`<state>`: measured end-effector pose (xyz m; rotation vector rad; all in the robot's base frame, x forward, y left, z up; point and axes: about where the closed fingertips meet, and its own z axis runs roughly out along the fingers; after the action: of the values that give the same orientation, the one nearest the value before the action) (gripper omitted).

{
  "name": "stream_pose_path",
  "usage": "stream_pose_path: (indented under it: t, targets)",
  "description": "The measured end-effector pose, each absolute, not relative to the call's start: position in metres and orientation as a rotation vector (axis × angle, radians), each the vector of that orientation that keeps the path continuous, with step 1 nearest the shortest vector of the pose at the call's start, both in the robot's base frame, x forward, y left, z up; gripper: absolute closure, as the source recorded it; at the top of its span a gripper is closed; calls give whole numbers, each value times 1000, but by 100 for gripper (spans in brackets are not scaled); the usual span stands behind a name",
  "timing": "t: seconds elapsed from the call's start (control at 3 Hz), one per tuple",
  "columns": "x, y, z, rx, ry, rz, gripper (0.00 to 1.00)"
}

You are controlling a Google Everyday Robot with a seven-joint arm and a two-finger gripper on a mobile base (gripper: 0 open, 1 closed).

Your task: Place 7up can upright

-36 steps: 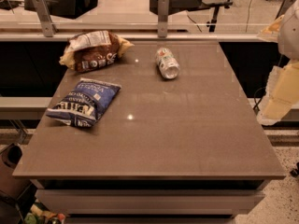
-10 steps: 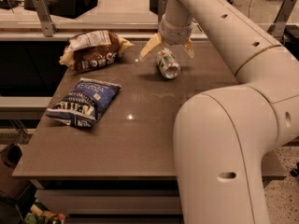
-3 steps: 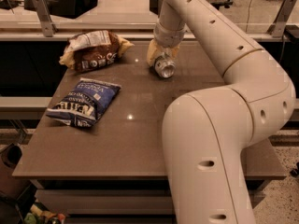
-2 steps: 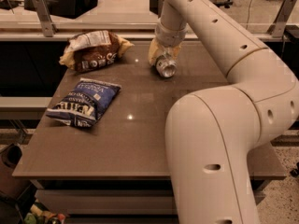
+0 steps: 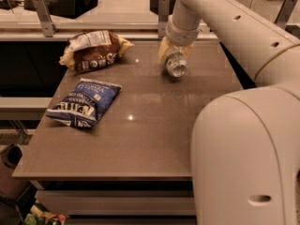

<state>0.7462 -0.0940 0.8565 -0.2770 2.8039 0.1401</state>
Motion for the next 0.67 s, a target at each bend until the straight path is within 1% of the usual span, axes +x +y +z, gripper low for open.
stream_pose_path:
  t: [0.67]
  targets:
    - [731, -136, 878, -182, 2624, 191, 100]
